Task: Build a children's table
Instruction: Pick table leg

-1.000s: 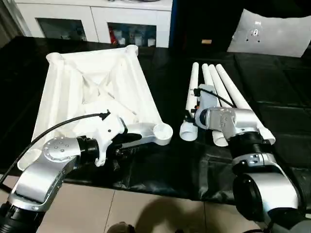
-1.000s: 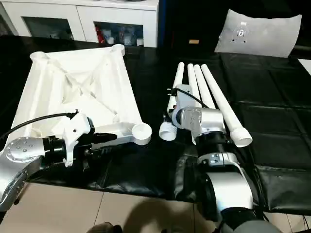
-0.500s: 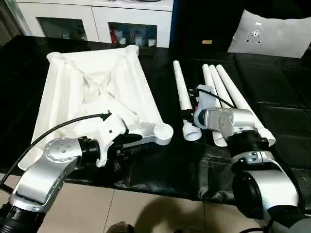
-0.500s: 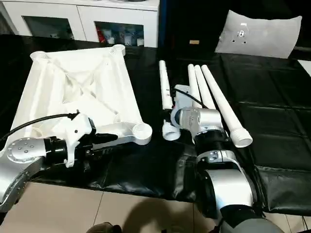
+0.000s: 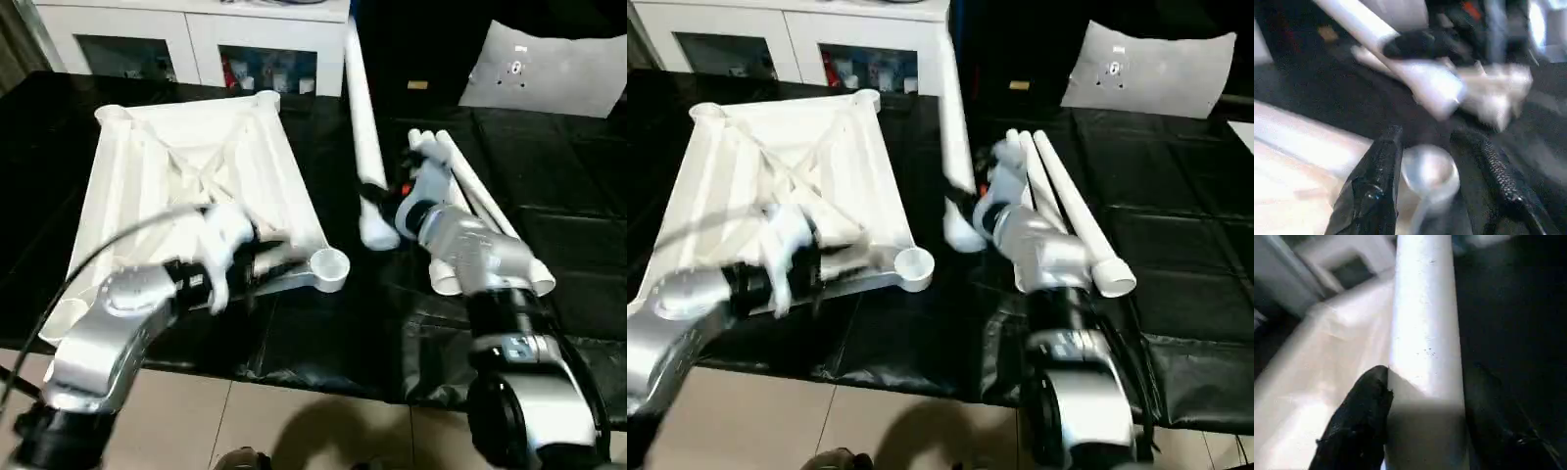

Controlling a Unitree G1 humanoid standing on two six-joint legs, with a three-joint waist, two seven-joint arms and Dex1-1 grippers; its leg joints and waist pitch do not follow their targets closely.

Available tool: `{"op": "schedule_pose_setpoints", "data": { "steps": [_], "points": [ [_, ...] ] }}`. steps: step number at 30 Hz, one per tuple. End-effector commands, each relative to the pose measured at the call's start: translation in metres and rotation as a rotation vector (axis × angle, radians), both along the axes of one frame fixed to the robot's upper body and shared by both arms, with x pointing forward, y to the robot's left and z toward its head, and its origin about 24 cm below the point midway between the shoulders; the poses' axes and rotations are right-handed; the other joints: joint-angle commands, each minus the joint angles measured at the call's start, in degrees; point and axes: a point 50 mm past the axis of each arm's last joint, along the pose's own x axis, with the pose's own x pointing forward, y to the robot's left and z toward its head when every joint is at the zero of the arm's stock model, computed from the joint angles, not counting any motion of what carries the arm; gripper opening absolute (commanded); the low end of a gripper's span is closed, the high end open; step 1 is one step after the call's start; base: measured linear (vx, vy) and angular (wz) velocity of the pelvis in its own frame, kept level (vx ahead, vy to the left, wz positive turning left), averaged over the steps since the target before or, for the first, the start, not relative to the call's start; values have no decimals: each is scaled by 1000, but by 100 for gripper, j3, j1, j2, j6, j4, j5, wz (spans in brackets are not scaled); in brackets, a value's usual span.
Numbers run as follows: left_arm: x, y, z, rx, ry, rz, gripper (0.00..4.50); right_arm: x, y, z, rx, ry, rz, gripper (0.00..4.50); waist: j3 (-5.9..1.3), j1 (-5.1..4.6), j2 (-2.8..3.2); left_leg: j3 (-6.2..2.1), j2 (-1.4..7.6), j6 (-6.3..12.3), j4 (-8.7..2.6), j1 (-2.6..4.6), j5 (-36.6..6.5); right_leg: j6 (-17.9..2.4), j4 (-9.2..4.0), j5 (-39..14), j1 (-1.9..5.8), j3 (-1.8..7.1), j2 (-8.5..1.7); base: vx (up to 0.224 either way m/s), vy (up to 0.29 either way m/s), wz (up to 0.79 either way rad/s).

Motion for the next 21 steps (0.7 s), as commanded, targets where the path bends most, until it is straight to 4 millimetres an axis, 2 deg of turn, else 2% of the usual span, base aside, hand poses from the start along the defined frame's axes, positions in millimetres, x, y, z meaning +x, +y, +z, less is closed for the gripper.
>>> {"op": "schedule_pose_setpoints", "data": {
  "steps": [1, 2, 3, 4, 5, 7, 12, 18, 20, 21],
  "points": [
    [3, 3, 7, -44, -21, 23, 185, -4, -5, 12, 61, -85, 23, 187, -489, 33, 26, -100, 476, 405, -345, 80, -144, -1616, -344, 850, 335, 284, -513, 0, 0, 0],
    [6, -1, 17, -143, -31, 23, 185, -12, -7, 16, 95, -152, 85, 187, -487, 39, 34, -93, 470, 397, -341, 79, -171, -1632, -347, 789, 337, 280, -511, 0, 0, 0],
    [7, -2, 21, -186, -34, 27, 185, -16, -7, 18, 108, -174, 109, 187, -495, 72, 67, -90, 474, 391, -322, 95, -224, -1651, -357, 776, 332, 287, -525, 0, 0, 0],
    [9, -3, 25, -225, -35, 33, 185, -18, -7, 19, 119, -192, 130, 187, -495, 82, 41, -103, 484, 388, -332, 78, -224, -1664, -348, 778, 348, 281, -520, 0, 0, 0],
    [12, -4, 31, -283, -38, 48, 185, -22, -8, 20, 141, -205, 156, 187, -493, 86, 37, -111, 484, 398, -339, 84, -255, -1664, -357, 679, 329, 275, -513, 0, 0, 0],
    [18, -7, 41, -381, -35, 81, 185, -28, -11, 21, 183, -223, 188, 187, -478, 91, 18, -95, 477, 362, -340, 86, -353, -1664, -382, 504, 335, 281, -517, 0, 0, 0],
    [19, -23, 61, -568, -13, -28, 222, -34, -14, 21, 228, -238, 231, 187, -454, 138, -38, -89, 462, 305, -344, 74, -429, -1554, -444, -106, 316, 283, -527, 0, 0, 0],
    [26, -30, 66, -591, 3, -12, 222, -40, -11, 21, 267, -253, 266, 187, -449, 136, -63, -93, 460, 320, -348, 70, -397, -1353, -476, -343, 296, 283, -527, 0, 0, 0],
    [31, -32, 67, -606, 30, 7, 222, -43, -8, 26, 320, -288, 265, 187, -445, 135, -101, -90, 460, 354, -350, 57, -379, -1327, -484, -356, 300, 289, -538, 0, 0, 0],
    [33, -33, 67, -604, 40, 26, 222, -44, -8, 28, 327, -297, 267, 187, -449, 148, -87, -91, 456, 351, -347, 59, -373, -1314, -484, -365, 299, 287, -539, 0, 0, 0]
  ]
}}
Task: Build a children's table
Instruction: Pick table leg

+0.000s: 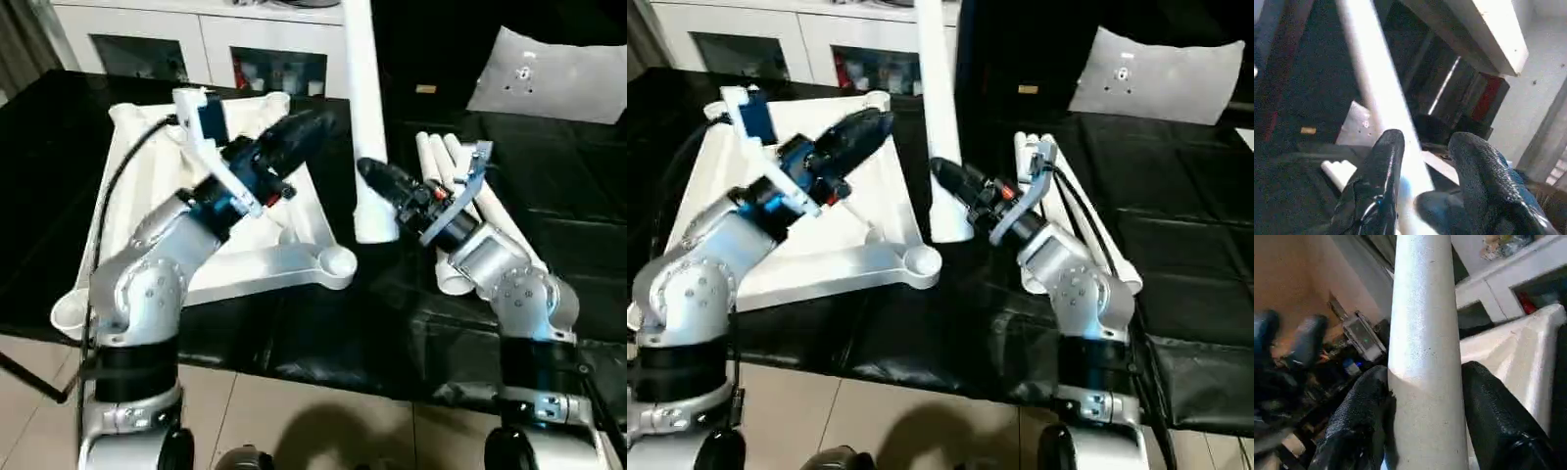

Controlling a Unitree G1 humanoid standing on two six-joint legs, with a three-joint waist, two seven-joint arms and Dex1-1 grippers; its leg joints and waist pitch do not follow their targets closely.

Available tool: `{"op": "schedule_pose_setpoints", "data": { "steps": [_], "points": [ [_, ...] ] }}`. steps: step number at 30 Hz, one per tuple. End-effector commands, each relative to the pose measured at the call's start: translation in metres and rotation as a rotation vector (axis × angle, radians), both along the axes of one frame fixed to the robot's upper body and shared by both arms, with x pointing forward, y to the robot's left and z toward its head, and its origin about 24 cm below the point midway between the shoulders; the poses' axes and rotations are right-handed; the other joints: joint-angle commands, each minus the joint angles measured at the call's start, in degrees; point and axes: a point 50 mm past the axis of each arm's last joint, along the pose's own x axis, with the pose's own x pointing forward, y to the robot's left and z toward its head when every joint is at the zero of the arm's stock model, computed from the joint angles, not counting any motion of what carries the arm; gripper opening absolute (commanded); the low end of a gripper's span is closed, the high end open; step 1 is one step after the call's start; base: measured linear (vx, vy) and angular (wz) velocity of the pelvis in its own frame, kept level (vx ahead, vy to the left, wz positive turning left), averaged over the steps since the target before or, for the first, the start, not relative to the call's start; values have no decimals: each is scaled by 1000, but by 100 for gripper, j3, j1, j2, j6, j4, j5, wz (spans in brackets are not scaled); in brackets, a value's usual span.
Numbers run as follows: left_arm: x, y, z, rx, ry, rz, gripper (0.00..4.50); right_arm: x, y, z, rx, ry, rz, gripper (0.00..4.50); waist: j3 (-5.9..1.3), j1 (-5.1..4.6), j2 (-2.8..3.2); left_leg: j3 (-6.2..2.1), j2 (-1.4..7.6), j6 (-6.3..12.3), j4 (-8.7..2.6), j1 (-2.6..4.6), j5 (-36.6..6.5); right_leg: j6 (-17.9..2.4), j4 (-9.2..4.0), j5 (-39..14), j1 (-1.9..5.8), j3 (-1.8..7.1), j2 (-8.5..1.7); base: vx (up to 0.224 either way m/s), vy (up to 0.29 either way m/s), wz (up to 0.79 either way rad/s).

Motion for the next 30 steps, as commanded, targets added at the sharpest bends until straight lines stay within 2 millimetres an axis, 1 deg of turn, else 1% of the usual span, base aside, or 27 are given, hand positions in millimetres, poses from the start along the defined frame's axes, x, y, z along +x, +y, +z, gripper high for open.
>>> {"op": "schedule_pose_setpoints", "data": {
  "steps": [1, 2, 4, 6, 7, 9, 10, 11, 12, 13, 14, 15, 16, 17, 19, 21, 24, 25, 26, 28, 29, 30],
  "points": [
    [5, 0, 2, -2, 31, 30, 222, -4, 0, 12, 34, -64, 15, 187, -458, 26, -59, -112, 456, 280, -374, 79, -428, -1289, -475, -420, 288, 280, -525, 0, 0, 0],
    [8, 0, 2, -30, 57, 44, 222, -6, 2, 12, 24, -74, 21, 187, -454, 26, -73, -115, 464, 284, -381, 81, -418, -1273, -473, -382, 283, 280, -524, 0, 0, 0],
    [12, 0, 1, -65, 93, 53, 222, -8, 4, 13, 1, -94, 25, 187, -455, 29, -73, -108, 451, 273, -373, 67, -363, -1290, -468, -282, 290, 278, -523, 0, 0, 0],
    [12, -2, 0, -79, 109, 28, 222, -8, 5, 13, -29, -111, 17, 187, -456, 39, -75, -110, 459, 256, -375, 69, -368, -1275, -468, -258, 287, 276, -529, 0, 0, 0],
    [11, -7, -3, -91, 119, -13, 222, -12, 9, 10, -106, -151, 14, 187, -459, 33, -77, -115, 454, 260, -381, 70, -381, -1281, -469, -263, 288, 273, -526, 0, 0, 0],
    [10, -11, -5, -119, 118, -39, 222, -16, 14, 8, -171, -191, 19, 187, -455, 56, -72, -113, 472, 221, -383, 62, -379, -1224, -476, -226, 287, 282, -537, 0, 0, 0],
    [10, -11, -5, -128, 118, -45, 222, -18, 15, 7, -184, -201, 21, 187, -456, 59, -77, -113, 468, 222, -382, 58, -381, -1228, -475, -211, 289, 283, -541, 0, 0, 0],
    [10, -13, -7, -122, 113, -52, 222, -20, 18, 5, -205, -210, 26, 187, -447, 55, -59, -123, 468, 235, -389, 61, -433, -1254, -485, -246, 286, 283, -549, 0, 0, 0],
    [10, -13, -8, -109, 111, -51, 187, -21, 18, 5, -210, -208, 29, 187, -444, 50, -67, -119, 474, 238, -395, 61, -480, -1237, -497, -283, 284, 287, -545, 0, 0, 0],
    [9, -14, -10, -74, 97, -48, 166, -22, 20, 3, -229, -216, 31, 187, -446, 44, -68, -128, 476, 238, -401, 71, -513, -1224, -489, -313, 288, 287, -533, 0, 0, 0],
    [8, -15, -13, -44, 83, -57, 152, -23, 21, 0, -242, -218, 36, 187, -438, 45, -40, -140, 485, 240, -410, 72, -557, -1198, -494, -368, 278, 289, -541, 0, 0, 0],
    [7, -16, -14, -25, 71, -66, 152, -24, 22, -2, -253, -220, 41, 187, -436, 34, -56, -137, 488, 236, -418, 74, -609, -1167, -508, -421, 276, 291, -535, 0, 0, 0],
    [4, -18, -14, -16, 49, -86, 152, -25, 23, -4, -263, -225, 42, 187, -432, 37, -42, -142, 494, 224, -423, 74, -634, -1159, -512, -461, 271, 294, -546, 0, 0, 0],
    [2, -18, -14, -16, 36, -101, 152, -25, 24, -6, -269, -230, 41, 187, -433, 30, -41, -137, 493, 195, -422, 72, -654, -1169, -510, -447, 276, 297, -549, 0, 0, 0],
    [-1, -20, -13, -27, 39, -135, 152, -27, 25, -8, -284, -246, 40, 187, -443, 22, -42, -135, 495, 192, -417, 71, -605, -1229, -486, -311, 279, 297, -546, 0, 0, 0],
    [-1, -20, -16, -10, 51, -132, 152, -28, 27, -9, -294, -258, 41, 187, -428, 21, -40, -139, 497, 189, -424, 75, -678, -1279, -489, -340, 275, 293, -545, 0, 0, 0],
    [0, -18, -24, 79, 35, -118, 152, -30, 28, -11, -313, -274, 43, 186, -419, 14, -39, -136, 495, 197, -433, 81, -741, -1240, -507, -464, 268, 301, -540, 0, 0, 0],
    [0, -18, -24, 83, 34, -118, 152, -30, 29, -11, -313, -274, 43, 186, -417, 15, -36, -141, 500, 207, -436, 78, -730, -1219, -511, -466, 267, 306, -544, 0, 0, 0],
    [-1, -17, -30, 168, -3, -123, 152, -30, 28, -12, -322, -281, 44, 186, -420, 21, -36, -152, 502, 224, -441, 80, -719, -1189, -511, -454, 268, 305, -542, 0, 0, 0],
    [-3, -17, -31, 169, -8, -147, 152, -31, 28, -13, -329, -285, 45, 186, -432, 16, -25, -146, 503, 201, -433, 85, -667, -1193, -487, -357, 268, 301, -545, 0, 0, 0],
    [-5, -17, -30, 153, -13, -169, 187, -31, 28, -14, -336, -292, 47, 186, -429, 2, -33, -139, 504, 194, -438, 83, -653, -1230, -479, -286, 263, 299, -538, 0, 0, 0],
    [-6, -16, -29, 142, -16, -175, 187, -31, 28, -15, -341, -294, 48, 186, -427, -1, -32, -140, 503, 196, -437, 82, -656, -1253, -476, -265, 266, 298, -541, 0, 0, 0]
  ]
}}
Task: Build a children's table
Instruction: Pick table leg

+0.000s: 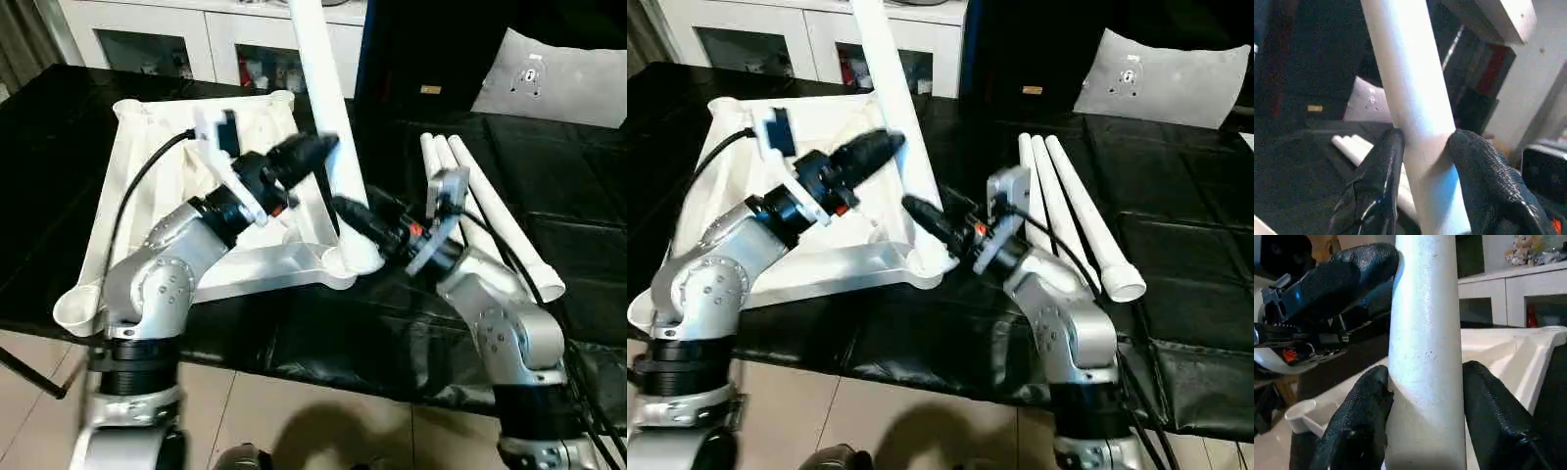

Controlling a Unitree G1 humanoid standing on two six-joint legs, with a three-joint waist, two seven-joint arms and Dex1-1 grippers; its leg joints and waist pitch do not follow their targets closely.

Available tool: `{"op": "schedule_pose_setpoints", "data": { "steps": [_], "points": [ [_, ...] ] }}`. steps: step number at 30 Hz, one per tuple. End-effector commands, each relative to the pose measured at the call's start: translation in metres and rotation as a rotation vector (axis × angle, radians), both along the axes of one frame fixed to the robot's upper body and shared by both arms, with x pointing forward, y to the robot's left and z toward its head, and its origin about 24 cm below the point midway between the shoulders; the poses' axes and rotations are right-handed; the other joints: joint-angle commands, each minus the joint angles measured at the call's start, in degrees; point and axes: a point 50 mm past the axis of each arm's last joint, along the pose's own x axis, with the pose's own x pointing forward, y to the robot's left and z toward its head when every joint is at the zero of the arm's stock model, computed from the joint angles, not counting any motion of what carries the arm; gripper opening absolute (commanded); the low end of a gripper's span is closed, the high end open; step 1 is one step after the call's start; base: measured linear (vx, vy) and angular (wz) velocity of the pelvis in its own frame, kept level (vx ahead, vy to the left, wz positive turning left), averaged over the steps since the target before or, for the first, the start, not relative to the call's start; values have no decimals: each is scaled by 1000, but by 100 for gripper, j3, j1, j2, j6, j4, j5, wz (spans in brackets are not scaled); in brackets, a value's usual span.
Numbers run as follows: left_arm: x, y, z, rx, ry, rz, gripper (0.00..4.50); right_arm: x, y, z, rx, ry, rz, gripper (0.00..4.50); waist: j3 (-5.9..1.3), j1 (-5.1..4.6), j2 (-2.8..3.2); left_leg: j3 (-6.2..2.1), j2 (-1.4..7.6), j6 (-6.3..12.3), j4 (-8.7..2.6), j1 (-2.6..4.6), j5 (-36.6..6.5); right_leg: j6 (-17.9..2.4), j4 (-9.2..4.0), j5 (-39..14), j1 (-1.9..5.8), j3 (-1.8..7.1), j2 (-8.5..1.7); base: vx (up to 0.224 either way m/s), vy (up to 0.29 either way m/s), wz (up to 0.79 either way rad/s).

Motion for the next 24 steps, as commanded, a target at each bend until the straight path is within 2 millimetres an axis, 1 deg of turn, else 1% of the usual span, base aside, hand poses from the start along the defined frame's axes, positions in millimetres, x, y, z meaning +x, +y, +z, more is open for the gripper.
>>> {"op": "schedule_pose_setpoints", "data": {
  "steps": [1, 2, 3, 6, 10, 12, 13, 14, 16, 17, 18, 19, 21, 22, 23, 24],
  "points": [
    [-6, -15, 0, 0, -4, -100, 208, -2, 9, 6, -13, -53, 54, 186, -421, -4, 4, -139, 503, 218, -435, 99, -684, -1309, -446, -299, 267, 300, -541, 0, 0, 0],
    [-7, -14, 0, -13, -4, -112, 208, -3, 9, 4, -22, -60, 53, 186, -422, -1, 7, -133, 500, 200, -428, 102, -728, -1335, -448, -342, 267, 301, -549, 0, 0, 0],
    [-7, -14, 0, -14, -5, -114, 222, -3, 10, 4, -24, -62, 54, 186, -414, -1, -1, -130, 497, 197, -430, 97, -765, -1333, -460, -410, 269, 307, -553, 0, 0, 0],
    [-9, -12, -3, 2, 0, -147, 222, -2, 10, 1, -42, -85, 45, 186, -413, 0, 4, -135, 502, 203, -434, 105, -793, -1324, -463, -487, 261, 309, -552, 0, 0, 0],
    [-10, -11, -5, -10, 11, -177, 222, -2, 11, -1, -53, -118, 39, 186, -419, -11, 6, -131, 496, 222, -428, 100, -742, -1363, -447, -375, 258, 304, -543, 0, 0, 0],
    [-12, -11, -5, -42, 19, -222, 228, -2, 13, -4, -66, -135, 39, 186, -422, -6, 8, -127, 498, 234, -426, 105, -730, -1396, -439, -333, 255, 304, -545, 0, 0, 0],
    [-12, -11, -5, -51, 20, -235, 243, -3, 14, -5, -73, -137, 41, 186, -420, -13, -8, -126, 500, 245, -433, 102, -734, -1407, -441, -328, 255, 299, -535, 0, 0, 0],
    [-12, -11, -5, -51, 20, -235, 268, -3, 14, -5, -73, -137, 41, 186, -414, -11, -1, -127, 499, 250, -435, 103, -755, -1409, -438, -360, 258, 301, -539, 0, 0, 0],
    [-13, -10, -6, -30, 1, -259, 271, -4, 16, -8, -92, -154, 42, 186, -413, -8, -4, -124, 497, 258, -435, 96, -783, -1385, -456, -445, 261, 309, -549, 0, 0, 0],
    [-14, -9, -8, 7, -19, -280, 277, -4, 16, -9, -95, -163, 40, 186, -409, -2, 11, -130, 498, 263, -439, 101, -807, -1350, -468, -513, 254, 314, -553, 0, 0, 0],
    [-14, -9, -8, 7, -19, -280, 304, -4, 16, -9, -95, -163, 40, 186, -405, -20, 7, -129, 501, 252, -448, 101, -822, -1333, -458, -525, 255, 313, -537, 0, 0, 0],
    [-15, -8, -9, 33, -32, -295, 304, -4, 17, -10, -96, -169, 39, 186, -408, -17, 11, -139, 502, 253, -453, 107, -833, -1318, -458, -540, 252, 308, -534, 0, 0, 0],
    [-17, -7, -10, 50, -49, -326, 324, -4, 17, -11, -96, -177, 35, 185, -405, -30, 5, -130, 504, 246, -456, 111, -858, -1331, -458, -534, 246, 313, -540, 0, 0, 0],
    [-17, -3, -10, 55, -56, -351, 324, -4, 17, -12, -98, -186, 30, 185, -411, -27, 10, -133, 504, 235, -453, 113, -869, -1332, -455, -551, 245, 310, -546, 0, 0, 0],
    [-15, 1, -12, 64, -51, -352, 349, -4, 17, -14, -100, -192, 27, 185, -400, -31, 18, -128, 498, 227, -460, 115, -890, -1344, -459, -559, 237, 312, -537, 0, 0, 0],
    [-13, 2, -13, 71, -45, -342, 357, -4, 17, -14, -101, -194, 27, 185, -401, -36, 17, -127, 497, 223, -459, 115, -894, -1348, -459, -557, 237, 314, -537, 0, 0, 0]
  ]
}}
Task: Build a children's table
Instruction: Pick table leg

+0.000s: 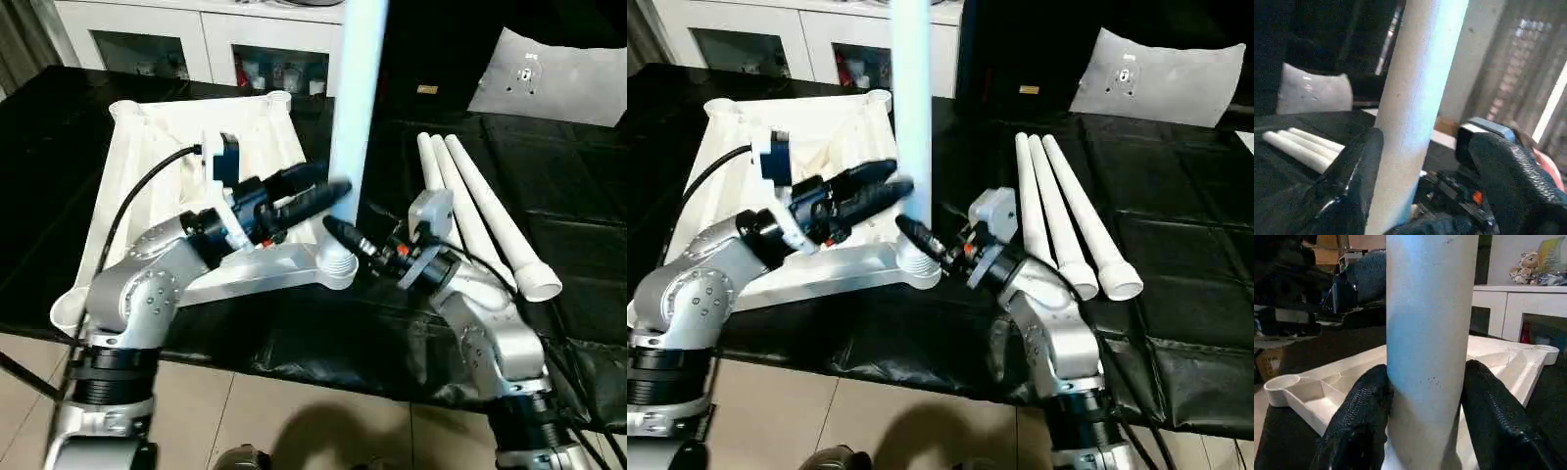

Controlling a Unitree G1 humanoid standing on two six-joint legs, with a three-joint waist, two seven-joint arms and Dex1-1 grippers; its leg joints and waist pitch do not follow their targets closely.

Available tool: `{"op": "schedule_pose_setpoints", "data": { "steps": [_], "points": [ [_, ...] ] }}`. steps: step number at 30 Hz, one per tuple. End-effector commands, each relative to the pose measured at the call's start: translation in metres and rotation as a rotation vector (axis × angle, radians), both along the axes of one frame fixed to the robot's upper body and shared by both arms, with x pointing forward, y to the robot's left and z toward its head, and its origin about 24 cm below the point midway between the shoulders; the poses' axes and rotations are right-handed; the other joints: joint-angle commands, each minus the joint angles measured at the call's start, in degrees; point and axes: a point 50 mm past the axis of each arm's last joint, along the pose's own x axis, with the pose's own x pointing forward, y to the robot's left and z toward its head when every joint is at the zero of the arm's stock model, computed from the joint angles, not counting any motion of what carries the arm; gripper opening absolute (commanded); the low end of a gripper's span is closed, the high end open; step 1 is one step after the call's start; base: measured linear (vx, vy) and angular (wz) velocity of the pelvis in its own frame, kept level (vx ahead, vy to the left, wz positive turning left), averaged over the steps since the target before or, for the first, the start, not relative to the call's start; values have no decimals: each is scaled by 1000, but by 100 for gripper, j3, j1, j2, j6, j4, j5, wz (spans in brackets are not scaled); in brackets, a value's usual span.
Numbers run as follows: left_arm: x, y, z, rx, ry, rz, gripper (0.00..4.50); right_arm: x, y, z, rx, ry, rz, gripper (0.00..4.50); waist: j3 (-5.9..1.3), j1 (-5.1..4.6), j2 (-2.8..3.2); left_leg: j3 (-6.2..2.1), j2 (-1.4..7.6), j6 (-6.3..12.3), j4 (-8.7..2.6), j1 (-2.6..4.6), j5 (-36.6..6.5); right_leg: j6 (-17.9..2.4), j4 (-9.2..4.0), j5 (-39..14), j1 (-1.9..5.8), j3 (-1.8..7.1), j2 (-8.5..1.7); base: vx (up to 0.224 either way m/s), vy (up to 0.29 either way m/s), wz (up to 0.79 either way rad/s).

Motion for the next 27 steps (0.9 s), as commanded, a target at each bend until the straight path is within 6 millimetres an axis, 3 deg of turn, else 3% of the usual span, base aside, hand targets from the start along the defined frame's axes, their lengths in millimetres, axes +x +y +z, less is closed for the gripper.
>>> {"op": "schedule_pose_setpoints", "data": {
  "steps": [1, 12, 14, 17, 19, 22, 24, 27],
  "points": [
    [0, -8, -5, 36, 14, -52, 357, -1, 7, 6, -3, -44, 33, 185, -406, -17, 20, -133, 500, 218, -458, 114, -884, -1374, -449, -494, 242, 309, -535, 0, 0, 0],
    [15, -9, -12, 62, 9, 118, 439, -1, 9, 5, -34, -86, 21, 185, -420, -6, 6, -137, 520, 260, -448, 97, -889, -1447, -449, -329, 277, 316, -567, 0, 0, 0],
    [16, -10, -12, 44, 16, 127, 392, 0, 9, 4, -31, -86, 13, 184, -420, -11, 1, -134, 520, 261, -447, 107, -910, -1437, -453, -399, 266, 312, -561, 0, 0, 0],
    [14, -11, -12, 11, 18, 124, 401, 3, 8, 3, -20, -79, -9, 184, -434, -6, -1, -136, 525, 285, -444, 107, -851, -1462, -439, -330, 269, 311, -561, 0, 0, 0],
    [12, -12, -13, 11, 15, 119, 358, 4, 8, 3, -13, -76, -19, 184, -443, -2, -13, -130, 516, 314, -433, 99, -788, -1476, -437, -269, 275, 311, -565, 0, 0, 0],
    [9, -13, -16, 25, 13, 106, 352, 5, 8, 3, -11, -71, -22, 184, -443, -3, -8, -127, 519, 351, -427, 100, -737, -1488, -426, -199, 272, 307, -559, 0, 0, 0],
    [8, -14, -18, 36, 14, 98, 307, 6, 8, 2, -14, -61, -20, 184, -442, 2, -2, -131, 527, 365, -430, 102, -731, -1481, -424, -199, 268, 305, -563, 0, 0, 0],
    [8, -14, -22, 61, 19, 99, 296, 7, 8, 1, -12, -30, -18, 184, -436, -2, -2, -134, 527, 356, -440, 106, -789, -1448, -429, -296, 264, 303, -555, 0, 0, 0]
  ]
}}
